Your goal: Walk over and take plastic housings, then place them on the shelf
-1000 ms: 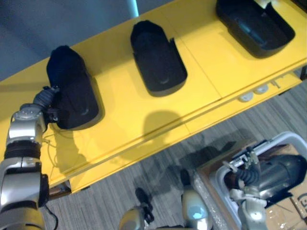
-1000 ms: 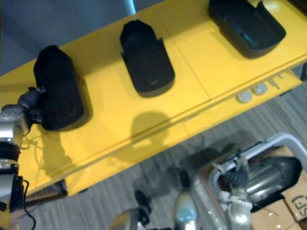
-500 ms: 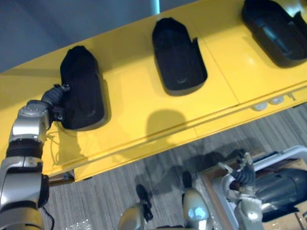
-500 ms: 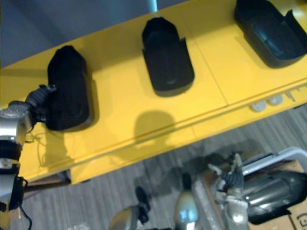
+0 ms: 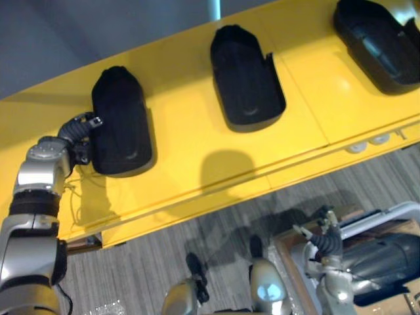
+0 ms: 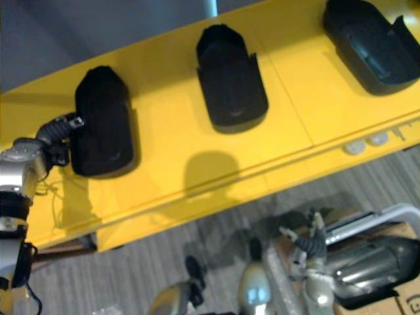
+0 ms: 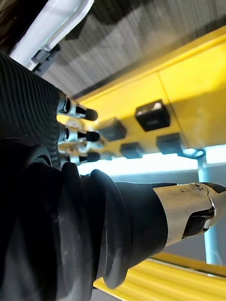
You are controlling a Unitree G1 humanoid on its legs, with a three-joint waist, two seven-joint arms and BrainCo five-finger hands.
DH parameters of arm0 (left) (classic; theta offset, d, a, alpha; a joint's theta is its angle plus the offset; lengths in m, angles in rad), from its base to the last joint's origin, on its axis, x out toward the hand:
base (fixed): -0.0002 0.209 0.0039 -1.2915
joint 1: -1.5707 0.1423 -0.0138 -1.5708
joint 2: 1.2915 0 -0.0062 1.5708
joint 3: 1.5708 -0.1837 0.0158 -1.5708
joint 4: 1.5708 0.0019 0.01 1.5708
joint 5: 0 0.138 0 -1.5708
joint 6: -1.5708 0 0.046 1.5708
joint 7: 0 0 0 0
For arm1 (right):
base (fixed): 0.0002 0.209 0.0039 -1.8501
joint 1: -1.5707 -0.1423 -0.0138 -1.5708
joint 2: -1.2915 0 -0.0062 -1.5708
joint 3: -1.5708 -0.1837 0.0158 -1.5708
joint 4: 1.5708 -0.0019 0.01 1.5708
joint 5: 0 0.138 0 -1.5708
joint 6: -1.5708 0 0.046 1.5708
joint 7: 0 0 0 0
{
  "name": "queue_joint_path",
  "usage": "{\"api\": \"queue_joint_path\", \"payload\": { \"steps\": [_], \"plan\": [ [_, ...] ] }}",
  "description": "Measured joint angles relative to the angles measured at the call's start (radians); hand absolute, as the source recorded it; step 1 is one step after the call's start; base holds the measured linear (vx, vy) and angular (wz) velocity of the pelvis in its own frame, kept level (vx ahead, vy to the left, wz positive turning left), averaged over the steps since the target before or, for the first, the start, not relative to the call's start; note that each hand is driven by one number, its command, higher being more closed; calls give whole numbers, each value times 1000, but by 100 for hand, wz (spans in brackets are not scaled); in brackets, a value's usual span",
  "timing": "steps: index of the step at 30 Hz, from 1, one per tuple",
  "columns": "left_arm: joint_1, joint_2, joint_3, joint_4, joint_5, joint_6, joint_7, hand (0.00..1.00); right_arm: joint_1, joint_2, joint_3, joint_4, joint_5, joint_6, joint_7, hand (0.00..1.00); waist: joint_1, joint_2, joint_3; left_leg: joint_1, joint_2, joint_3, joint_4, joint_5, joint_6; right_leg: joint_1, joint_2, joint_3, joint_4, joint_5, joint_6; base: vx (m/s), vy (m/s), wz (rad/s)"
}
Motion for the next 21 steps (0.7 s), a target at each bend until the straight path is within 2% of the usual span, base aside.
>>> {"api": "queue_joint_path", "payload": {
  "steps": [1,3,5,7,8,10,12,13,15,18,21],
  "plan": [
    [0,-4,2,1,-34,-7,30,0,1,4,2,-7,0,-21,-18,0,-5,-4,-3,19,1,4,-8,0,0,21,3,2,-14,3,2,42,7,-17],
    [1,-19,25,1,-50,-24,47,0,6,10,2,-29,-3,-43,-45,0,-10,-9,-8,34,1,9,-15,0,0,39,5,2,-32,8,2,27,5,-9],
    [25,-58,74,0,-49,-51,84,0,19,18,1,-86,-15,-56,-92,0,-10,-12,-43,37,2,24,-28,0,-1,41,8,8,-55,18,3,47,1,-12],
    [71,-100,101,1,-15,-78,127,0,24,27,-7,-206,-83,-64,-185,0,-20,-22,-64,77,0,30,-43,0,-1,91,9,9,-93,29,7,89,9,-8],
    [85,-114,112,0,0,-85,136,0,26,28,-10,-242,-102,-69,-206,0,-21,-25,-76,85,-1,31,-43,0,-1,102,8,8,-101,29,8,44,12,-1],
    [137,-145,124,-1,86,-98,177,0,22,28,-46,-385,-155,-81,-266,0,-15,-33,-138,89,-1,31,-45,0,-1,116,8,5,-123,32,9,56,-6,3],
    [159,-171,159,-7,127,-108,204,0,0,23,-92,-459,-168,-114,-296,0,0,-39,-154,106,-1,30,-47,0,-1,142,9,0,-139,37,9,49,-10,3],
    [193,-171,163,-25,144,-108,219,0,-26,12,-110,-499,-167,-121,-300,0,3,-39,-176,106,-2,28,-50,0,-1,147,9,-1,-149,43,11,0,0,0],
    [237,-194,224,-79,177,-108,241,0,-59,-27,-114,-546,-160,-136,-294,0,6,-37,-181,124,-3,24,-58,0,-1,171,10,-16,-159,50,16,-16,-4,9],
    [304,-224,293,-169,206,-127,299,0,-109,-85,-78,-615,-94,-144,-223,0,23,-35,-211,128,-5,0,-62,0,-1,190,8,-47,-173,57,21,-48,-4,17],
    [420,-279,365,-345,207,-155,357,0,-196,-114,-5,-641,34,-144,-115,0,63,-36,-239,137,-9,-26,-71,2,-1,217,6,-75,-187,61,24,-65,-8,25]
  ]
}}
